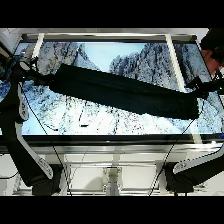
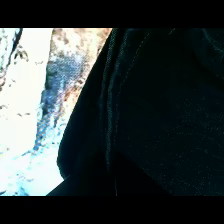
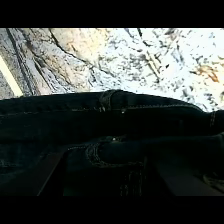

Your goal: Fold the clothes and pants, and hang the long-sleeved shirts on hangers.

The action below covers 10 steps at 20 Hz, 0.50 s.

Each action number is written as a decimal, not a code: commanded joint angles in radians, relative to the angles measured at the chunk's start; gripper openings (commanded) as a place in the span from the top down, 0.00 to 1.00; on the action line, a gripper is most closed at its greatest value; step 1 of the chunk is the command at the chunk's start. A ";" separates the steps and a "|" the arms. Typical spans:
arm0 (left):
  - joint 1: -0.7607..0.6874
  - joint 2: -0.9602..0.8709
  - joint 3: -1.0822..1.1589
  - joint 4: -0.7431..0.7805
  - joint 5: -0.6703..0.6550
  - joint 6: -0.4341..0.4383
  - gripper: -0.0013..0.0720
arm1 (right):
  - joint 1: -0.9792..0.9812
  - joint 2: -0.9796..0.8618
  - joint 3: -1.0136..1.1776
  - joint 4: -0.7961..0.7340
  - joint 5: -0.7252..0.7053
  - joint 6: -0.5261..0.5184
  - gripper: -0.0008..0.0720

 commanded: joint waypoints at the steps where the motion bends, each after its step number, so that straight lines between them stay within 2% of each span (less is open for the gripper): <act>1: 0.001 0.007 0.000 0.006 -0.063 0.007 0.95 | 0.001 0.000 0.001 -0.002 0.033 0.002 0.29; 3: 0.014 0.016 0.000 0.113 -0.204 -0.017 0.96 | 0.001 0.000 0.001 -0.012 0.061 -0.022 0.30; 4: 0.025 0.021 -0.004 0.138 -0.275 -0.015 0.96 | 0.003 0.000 0.001 -0.012 0.081 -0.058 0.36; 5: 0.038 0.036 -0.021 0.142 -0.333 -0.005 0.96 | 0.009 0.000 0.001 -0.012 0.114 -0.103 0.51; 6: 0.051 0.065 -0.059 0.140 -0.358 0.010 0.96 | 0.019 0.001 0.001 -0.013 0.159 -0.144 0.62; 8: 0.074 0.158 -0.187 0.144 -0.327 0.016 0.96 | 0.043 0.013 -0.021 -0.013 0.210 -0.186 0.62; 10: 0.106 0.291 -0.377 0.147 -0.243 0.050 0.96 | 0.073 0.055 -0.079 -0.013 0.187 -0.209 0.62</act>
